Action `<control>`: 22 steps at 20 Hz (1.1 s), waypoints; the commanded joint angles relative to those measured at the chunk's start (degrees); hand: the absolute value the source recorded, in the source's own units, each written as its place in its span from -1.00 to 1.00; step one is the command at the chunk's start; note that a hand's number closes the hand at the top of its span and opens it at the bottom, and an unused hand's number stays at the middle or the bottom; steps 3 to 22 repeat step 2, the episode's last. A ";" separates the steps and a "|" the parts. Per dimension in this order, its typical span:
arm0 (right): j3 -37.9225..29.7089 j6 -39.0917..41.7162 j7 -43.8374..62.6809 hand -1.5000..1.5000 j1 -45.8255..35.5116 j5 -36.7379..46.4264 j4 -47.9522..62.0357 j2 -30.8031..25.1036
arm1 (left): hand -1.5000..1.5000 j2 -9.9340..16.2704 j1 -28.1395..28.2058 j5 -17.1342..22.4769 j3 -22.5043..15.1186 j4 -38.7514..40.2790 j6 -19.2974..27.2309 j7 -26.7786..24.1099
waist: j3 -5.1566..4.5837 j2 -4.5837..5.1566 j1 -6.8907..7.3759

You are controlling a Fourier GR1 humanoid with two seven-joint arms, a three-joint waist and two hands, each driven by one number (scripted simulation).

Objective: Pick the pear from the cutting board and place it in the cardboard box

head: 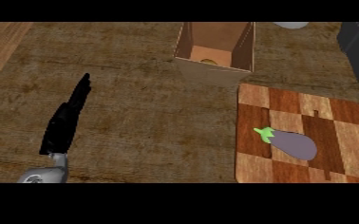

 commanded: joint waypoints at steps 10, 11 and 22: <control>0.41 6.79 -2.83 -1.00 2.78 0.45 0.00 -5.75 | 0.00 0.25 -0.64 0.26 -0.10 -0.14 -0.64 -0.02 | 0.12 0.51 0.77; 0.41 6.79 -2.83 -1.00 2.78 0.45 0.00 -5.75 | 0.00 0.25 -0.64 0.26 -0.10 -0.14 -0.64 -0.02 | 0.12 0.51 0.77; 0.41 6.79 -2.83 -1.00 2.78 0.45 0.00 -5.75 | 0.00 0.25 -0.64 0.26 -0.10 -0.14 -0.64 -0.02 | 0.12 0.51 0.77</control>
